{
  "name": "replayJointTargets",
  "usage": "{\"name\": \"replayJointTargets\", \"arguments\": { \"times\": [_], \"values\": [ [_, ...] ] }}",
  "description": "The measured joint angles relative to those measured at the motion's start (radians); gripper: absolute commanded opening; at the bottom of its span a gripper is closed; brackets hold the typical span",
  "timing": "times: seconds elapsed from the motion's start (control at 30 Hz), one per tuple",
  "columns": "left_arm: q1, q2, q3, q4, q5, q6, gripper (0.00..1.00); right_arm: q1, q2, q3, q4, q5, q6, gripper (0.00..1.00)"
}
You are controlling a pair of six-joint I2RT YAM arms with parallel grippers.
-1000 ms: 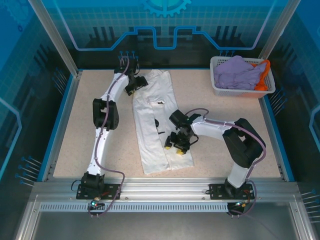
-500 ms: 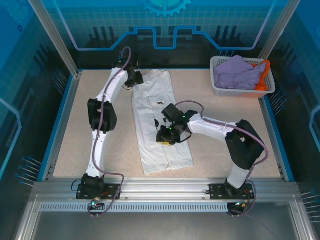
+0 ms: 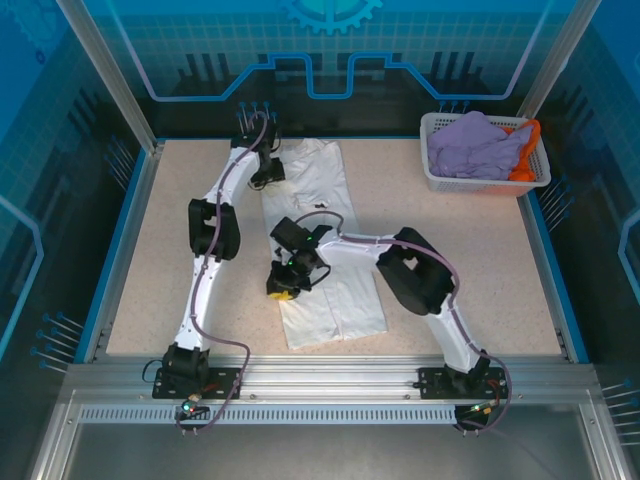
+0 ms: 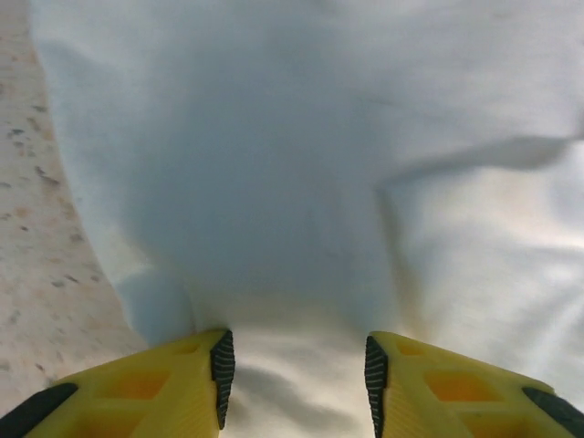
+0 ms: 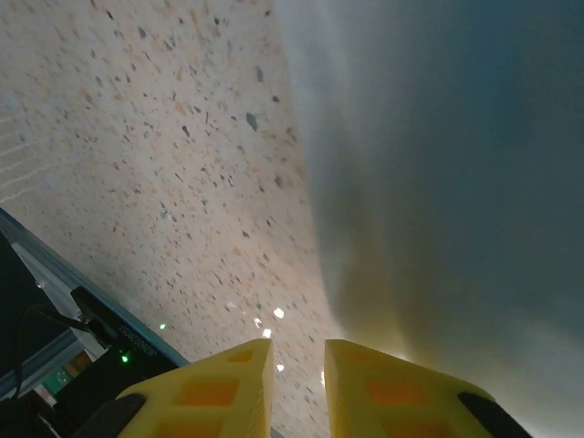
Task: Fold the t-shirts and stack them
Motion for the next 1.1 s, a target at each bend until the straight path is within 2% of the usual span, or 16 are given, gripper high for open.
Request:
{"name": "replayJointTargets", "arguments": {
  "times": [0.2, 0.37, 0.47, 0.57, 0.63, 0.73, 0.9, 0.97, 1.07, 1.1],
  "values": [
    [0.039, 0.002, 0.013, 0.019, 0.011, -0.001, 0.55, 0.034, 0.151, 0.205, 0.019, -0.054, 0.087, 0.21],
    [0.053, 0.002, 0.015, 0.023, 0.029, -0.013, 0.8, 0.053, 0.273, 0.417, 0.012, -0.07, 0.113, 0.25],
    [0.055, -0.019, 0.015, 0.014, 0.044, -0.018, 0.9, 0.061, 0.298, 0.496, 0.004, -0.063, 0.101, 0.31],
    [0.057, -0.095, 0.005, -0.012, 0.045, -0.017, 0.98, 0.061, 0.259, 0.49, -0.002, -0.05, 0.071, 0.37],
    [0.06, -0.204, -0.058, -0.012, 0.045, -0.019, 0.99, 0.055, 0.182, 0.414, 0.002, -0.024, 0.047, 0.42],
    [0.072, -0.462, -0.266, 0.026, 0.064, -0.046, 0.99, 0.037, -0.016, 0.218, 0.006, 0.034, -0.001, 0.57],
    [0.09, -0.985, -0.855, 0.227, 0.157, -0.169, 0.94, -0.056, -0.465, -0.183, 0.049, 0.159, -0.058, 0.69],
    [0.07, -1.176, -1.128, 0.289, 0.204, -0.224, 0.87, -0.133, -0.669, -0.391, 0.081, 0.183, -0.08, 0.72],
    [0.011, -1.362, -1.481, 0.321, 0.298, -0.269, 0.7, -0.253, -0.897, -0.667, 0.1, 0.19, -0.119, 0.73],
    [-0.008, -1.41, -1.59, 0.318, 0.333, -0.276, 0.68, -0.278, -0.948, -0.745, 0.101, 0.182, -0.128, 0.72]
  ]
}}
